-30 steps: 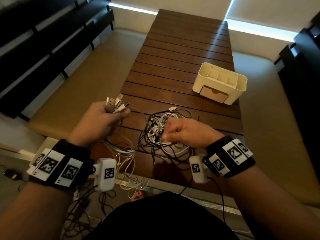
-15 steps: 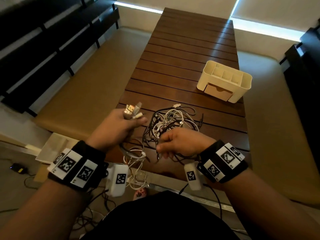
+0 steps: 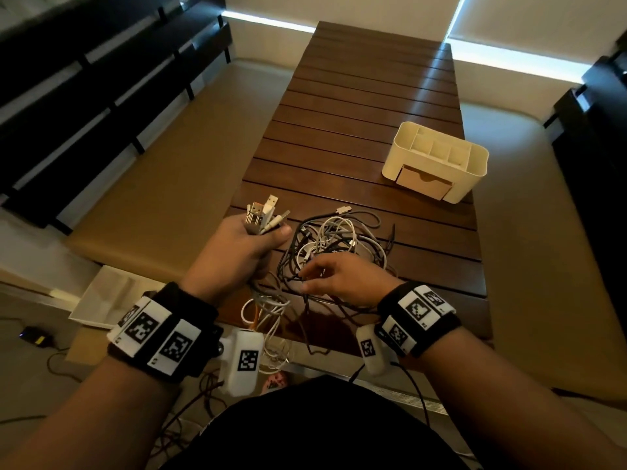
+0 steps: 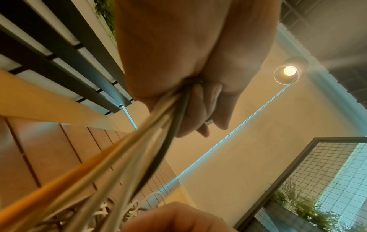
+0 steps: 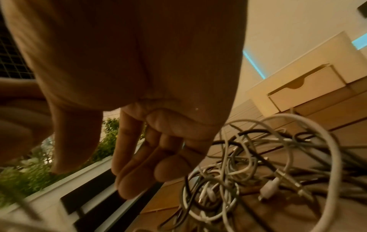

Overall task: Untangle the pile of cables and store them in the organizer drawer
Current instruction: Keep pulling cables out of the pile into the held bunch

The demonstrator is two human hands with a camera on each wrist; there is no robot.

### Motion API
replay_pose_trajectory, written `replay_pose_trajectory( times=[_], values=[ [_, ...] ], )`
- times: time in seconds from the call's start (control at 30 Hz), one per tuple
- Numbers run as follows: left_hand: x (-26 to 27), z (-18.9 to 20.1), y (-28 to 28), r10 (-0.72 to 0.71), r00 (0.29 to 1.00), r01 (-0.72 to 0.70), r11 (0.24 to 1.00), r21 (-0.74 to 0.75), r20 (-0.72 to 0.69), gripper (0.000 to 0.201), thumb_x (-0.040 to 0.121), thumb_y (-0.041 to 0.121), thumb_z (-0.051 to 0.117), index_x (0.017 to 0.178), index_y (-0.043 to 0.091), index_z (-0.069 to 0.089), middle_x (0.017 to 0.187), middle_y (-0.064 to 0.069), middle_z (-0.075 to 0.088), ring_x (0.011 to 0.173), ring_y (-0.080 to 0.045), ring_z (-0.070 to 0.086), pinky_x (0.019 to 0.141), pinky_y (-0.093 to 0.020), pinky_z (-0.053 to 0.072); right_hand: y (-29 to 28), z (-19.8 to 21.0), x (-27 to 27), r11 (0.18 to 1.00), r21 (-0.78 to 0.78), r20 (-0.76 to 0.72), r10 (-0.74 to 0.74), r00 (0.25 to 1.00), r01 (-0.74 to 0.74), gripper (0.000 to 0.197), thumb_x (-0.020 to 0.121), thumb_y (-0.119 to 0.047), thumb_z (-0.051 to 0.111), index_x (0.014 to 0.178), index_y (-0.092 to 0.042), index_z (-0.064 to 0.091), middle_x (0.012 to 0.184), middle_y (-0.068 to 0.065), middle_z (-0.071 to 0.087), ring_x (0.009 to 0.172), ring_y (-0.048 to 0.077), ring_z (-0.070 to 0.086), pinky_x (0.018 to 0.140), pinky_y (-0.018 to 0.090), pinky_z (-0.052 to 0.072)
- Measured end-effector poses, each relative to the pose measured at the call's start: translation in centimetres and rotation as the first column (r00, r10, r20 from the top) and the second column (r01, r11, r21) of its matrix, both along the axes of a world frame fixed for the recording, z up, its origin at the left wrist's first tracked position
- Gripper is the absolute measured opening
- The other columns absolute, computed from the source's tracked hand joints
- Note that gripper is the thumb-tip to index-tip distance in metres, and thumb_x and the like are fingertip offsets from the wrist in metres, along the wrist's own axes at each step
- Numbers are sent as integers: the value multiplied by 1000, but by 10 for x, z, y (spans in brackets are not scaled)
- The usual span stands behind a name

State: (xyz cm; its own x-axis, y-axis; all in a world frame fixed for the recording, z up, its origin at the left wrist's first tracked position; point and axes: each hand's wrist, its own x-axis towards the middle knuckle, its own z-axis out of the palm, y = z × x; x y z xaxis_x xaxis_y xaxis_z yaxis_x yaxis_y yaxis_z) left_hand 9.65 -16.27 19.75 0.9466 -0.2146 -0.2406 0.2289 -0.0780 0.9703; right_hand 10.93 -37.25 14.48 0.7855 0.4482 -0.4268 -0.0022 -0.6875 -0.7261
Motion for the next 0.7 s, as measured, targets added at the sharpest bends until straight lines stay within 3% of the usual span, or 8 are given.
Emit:
replay_pose_trajectory(
  times=[0.2,0.3,0.37,0.43,0.5,0.57,0.63,0.7],
  values=[
    [0,12,-3,-32,999,34,986,-162,13,27,91,24,65,98,-1,56,55,-2,28,45,-15,21,46,-27,23,24,-21,4,999,-46,-7,7,1000,-7,46,92,-44,67,132,-24,58,114,-11,63,101,7,60,81,21,48],
    [-1,20,-4,-11,1000,12,978,-208,5,44,88,23,64,102,-17,51,55,-1,29,44,-15,23,45,-28,21,27,-32,10,992,-124,-33,3,999,-7,49,94,-45,64,137,-23,52,120,-6,65,107,13,61,94,33,51],
    [-2,24,-5,10,1000,-8,974,-227,10,50,86,22,63,108,-20,48,56,1,29,43,-12,24,43,-28,22,28,-39,13,983,-173,-41,52,998,-58,48,95,-41,64,137,-22,51,121,-5,66,110,16,62,97,37,51],
    [-2,26,-5,37,999,-34,969,-246,9,52,84,22,62,111,-20,48,57,0,27,43,-11,24,42,-25,22,29,-45,11,980,-168,-47,104,993,-110,44,95,-32,65,136,-22,53,111,-6,68,104,15,64,95,37,52],
    [-2,27,-4,64,998,-62,964,-257,-3,50,83,21,62,113,-17,51,57,-1,25,43,-10,23,41,-23,22,27,-48,7,985,-113,-95,121,988,-132,44,95,-23,67,136,-23,54,98,-7,70,95,12,66,86,28,52],
    [-1,26,-2,77,997,-80,961,-265,-23,44,83,21,62,115,-8,55,56,0,26,43,-9,23,40,-21,24,23,-47,4,982,-82,-168,157,973,-172,41,93,-18,68,132,-25,58,100,-4,73,95,13,67,82,24,48],
    [-1,24,-2,83,996,-92,957,-276,-44,38,84,20,62,114,-2,56,55,2,26,42,-9,23,40,-21,23,18,-42,3,937,-146,-249,275,929,-317,32,91,-21,69,122,-29,66,108,-7,71,101,14,64,89,30,48],
    [0,21,-1,78,995,-91,958,-273,-59,39,84,20,62,115,-3,56,54,3,26,42,-9,22,41,-22,21,14,-34,4,842,-211,-359,406,840,-497,24,89,-25,71,112,-31,73,109,-12,71,105,13,62,94,35,50]
  ],
)
